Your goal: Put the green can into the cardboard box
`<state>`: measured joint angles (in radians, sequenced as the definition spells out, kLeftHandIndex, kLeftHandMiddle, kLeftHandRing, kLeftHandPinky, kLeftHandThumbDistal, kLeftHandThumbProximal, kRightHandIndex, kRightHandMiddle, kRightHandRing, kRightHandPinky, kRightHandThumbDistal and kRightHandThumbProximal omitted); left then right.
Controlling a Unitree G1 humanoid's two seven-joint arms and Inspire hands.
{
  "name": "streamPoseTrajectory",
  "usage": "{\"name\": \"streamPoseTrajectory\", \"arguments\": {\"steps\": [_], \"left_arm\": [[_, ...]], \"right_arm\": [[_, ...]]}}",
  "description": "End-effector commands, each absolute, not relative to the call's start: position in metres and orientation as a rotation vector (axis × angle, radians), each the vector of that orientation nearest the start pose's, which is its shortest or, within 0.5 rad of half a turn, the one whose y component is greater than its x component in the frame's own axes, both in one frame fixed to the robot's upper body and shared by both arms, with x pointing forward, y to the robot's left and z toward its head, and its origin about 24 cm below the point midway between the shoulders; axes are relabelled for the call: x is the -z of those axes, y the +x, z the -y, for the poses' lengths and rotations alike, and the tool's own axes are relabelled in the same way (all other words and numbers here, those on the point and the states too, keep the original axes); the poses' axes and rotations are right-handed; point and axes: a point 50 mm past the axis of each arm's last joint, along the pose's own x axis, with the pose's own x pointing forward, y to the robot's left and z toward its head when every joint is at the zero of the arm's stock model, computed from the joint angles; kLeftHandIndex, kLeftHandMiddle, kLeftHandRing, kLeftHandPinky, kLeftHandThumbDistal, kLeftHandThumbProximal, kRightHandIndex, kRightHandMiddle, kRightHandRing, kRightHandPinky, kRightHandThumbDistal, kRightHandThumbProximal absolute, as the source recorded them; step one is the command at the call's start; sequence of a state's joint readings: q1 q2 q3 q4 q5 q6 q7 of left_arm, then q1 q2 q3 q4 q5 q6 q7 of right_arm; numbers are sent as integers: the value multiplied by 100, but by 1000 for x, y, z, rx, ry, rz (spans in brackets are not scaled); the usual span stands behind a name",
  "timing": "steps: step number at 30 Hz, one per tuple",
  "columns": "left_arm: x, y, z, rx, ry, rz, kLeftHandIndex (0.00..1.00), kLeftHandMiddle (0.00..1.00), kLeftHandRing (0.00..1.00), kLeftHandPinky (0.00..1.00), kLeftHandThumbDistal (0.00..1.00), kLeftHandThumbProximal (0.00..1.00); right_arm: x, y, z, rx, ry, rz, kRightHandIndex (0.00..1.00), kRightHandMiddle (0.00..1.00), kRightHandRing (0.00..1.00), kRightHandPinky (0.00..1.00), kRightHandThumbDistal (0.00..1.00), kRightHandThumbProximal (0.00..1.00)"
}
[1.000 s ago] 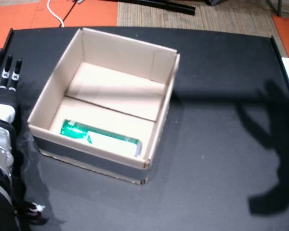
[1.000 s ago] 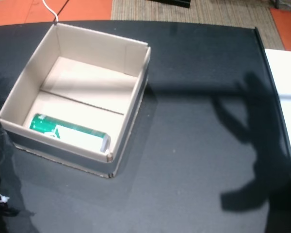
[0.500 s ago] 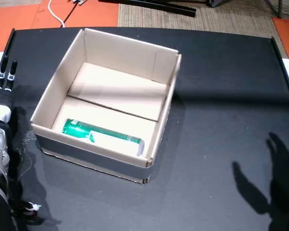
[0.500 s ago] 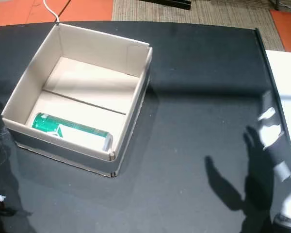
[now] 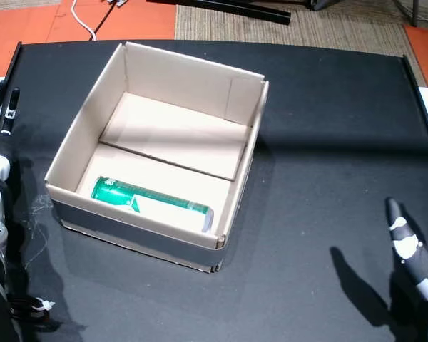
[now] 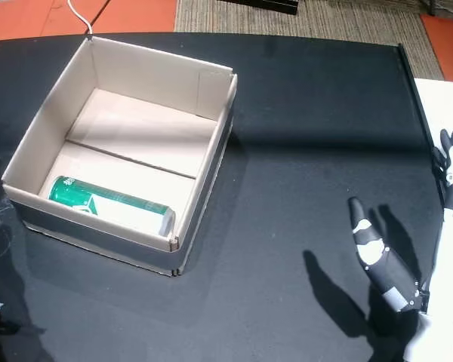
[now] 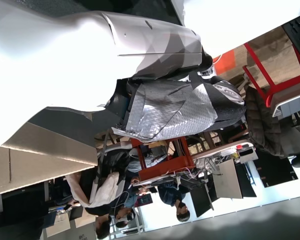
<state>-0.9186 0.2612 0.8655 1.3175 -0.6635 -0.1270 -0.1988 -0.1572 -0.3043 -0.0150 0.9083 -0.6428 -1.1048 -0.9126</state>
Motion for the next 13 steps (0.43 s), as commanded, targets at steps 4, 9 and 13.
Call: {"name": "streamPoseTrajectory", "arguments": {"steps": [4,9,13], "left_arm": [[-49,364,-258,-411,-1099,37,38,38,51,82,0,92],[-31,351,-263,-435,-1109,27,38,40,51,72,0,86],[-22,346,-262,-433,-1105,0,41,40,52,78,0,89]], "right_arm": [[5,211,217,308,-467,514,83,90,100,100,85,41],[18,187,216,309,-476,481,83,90,100,100,82,42],[23,185,217,315,-483,454,81,88,100,100,84,44]]}}
